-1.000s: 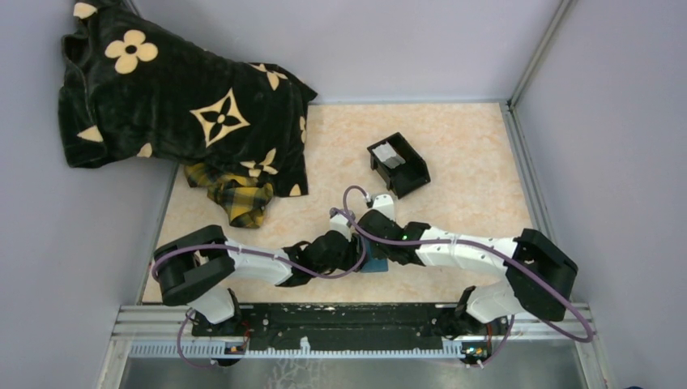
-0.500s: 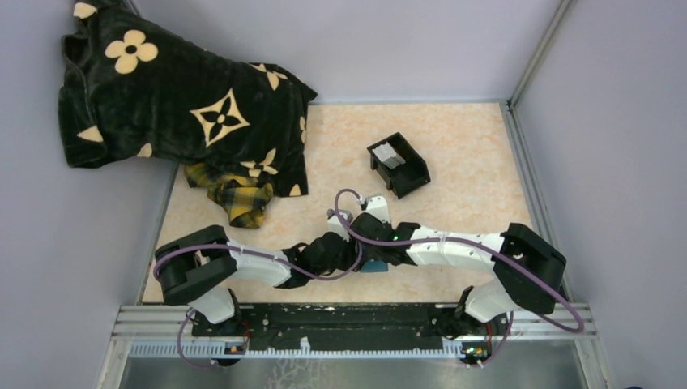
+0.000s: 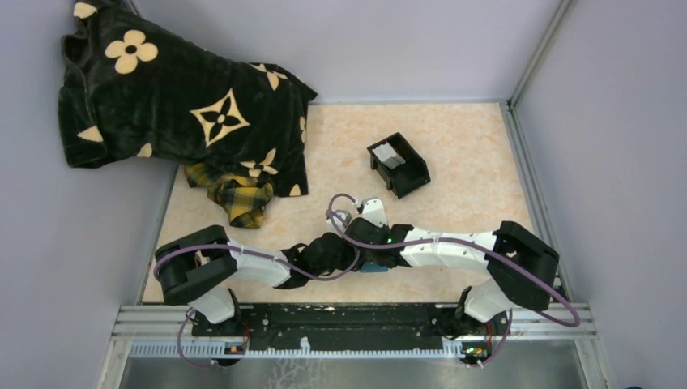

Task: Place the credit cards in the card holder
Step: Close the card holder at the center of the board.

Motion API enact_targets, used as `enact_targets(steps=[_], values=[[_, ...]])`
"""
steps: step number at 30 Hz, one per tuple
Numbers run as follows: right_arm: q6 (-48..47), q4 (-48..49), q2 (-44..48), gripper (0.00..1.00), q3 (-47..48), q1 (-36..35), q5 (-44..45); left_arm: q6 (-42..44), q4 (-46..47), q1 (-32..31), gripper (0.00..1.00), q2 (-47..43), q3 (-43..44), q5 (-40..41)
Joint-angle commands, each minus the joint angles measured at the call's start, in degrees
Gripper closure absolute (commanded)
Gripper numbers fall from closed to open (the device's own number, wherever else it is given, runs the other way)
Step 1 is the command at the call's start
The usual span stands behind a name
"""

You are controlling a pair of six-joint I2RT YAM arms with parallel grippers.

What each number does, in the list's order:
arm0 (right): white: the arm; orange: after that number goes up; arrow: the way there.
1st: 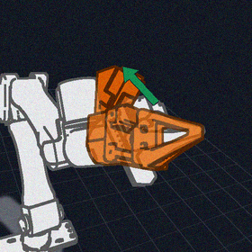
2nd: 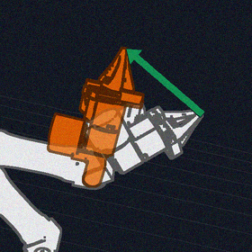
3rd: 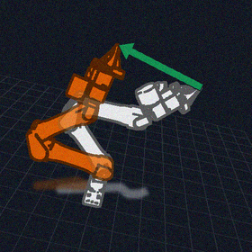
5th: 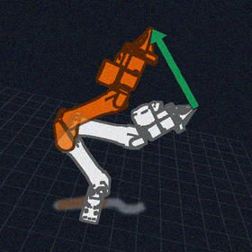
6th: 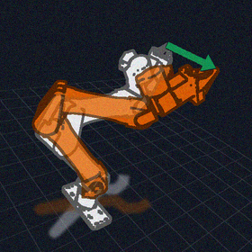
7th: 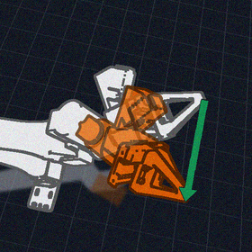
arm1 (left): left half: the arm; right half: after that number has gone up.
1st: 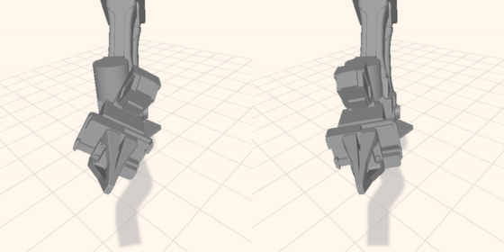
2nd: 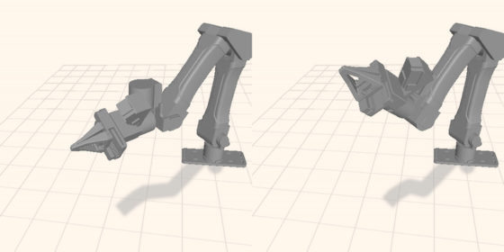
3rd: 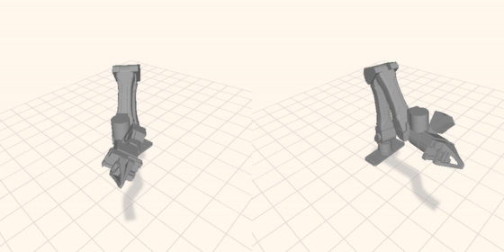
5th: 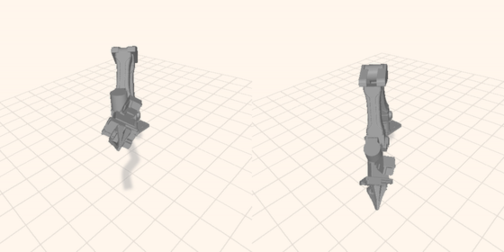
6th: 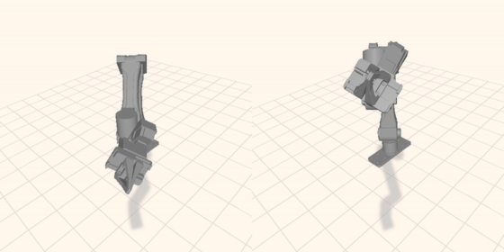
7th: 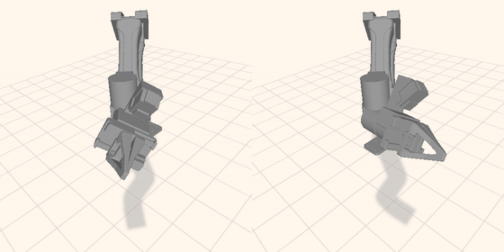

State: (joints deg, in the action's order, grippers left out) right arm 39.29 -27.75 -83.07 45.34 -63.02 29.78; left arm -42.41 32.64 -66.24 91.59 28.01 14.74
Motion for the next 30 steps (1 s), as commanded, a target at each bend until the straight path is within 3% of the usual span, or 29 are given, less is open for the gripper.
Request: enact_targets(steps=[1,30], values=[[0.88,-0.38,-1.67,1.0,3.1,-1.25,1.21,0.05,-2.94,-0.36,0.51,1.41,-1.58,-1.52],[5.58,-1.34,-9.04,1.0,4.2,-5.86,1.69,-4.51,4.27,-0.32,0.56,3.41,-6.09,-2.29]])
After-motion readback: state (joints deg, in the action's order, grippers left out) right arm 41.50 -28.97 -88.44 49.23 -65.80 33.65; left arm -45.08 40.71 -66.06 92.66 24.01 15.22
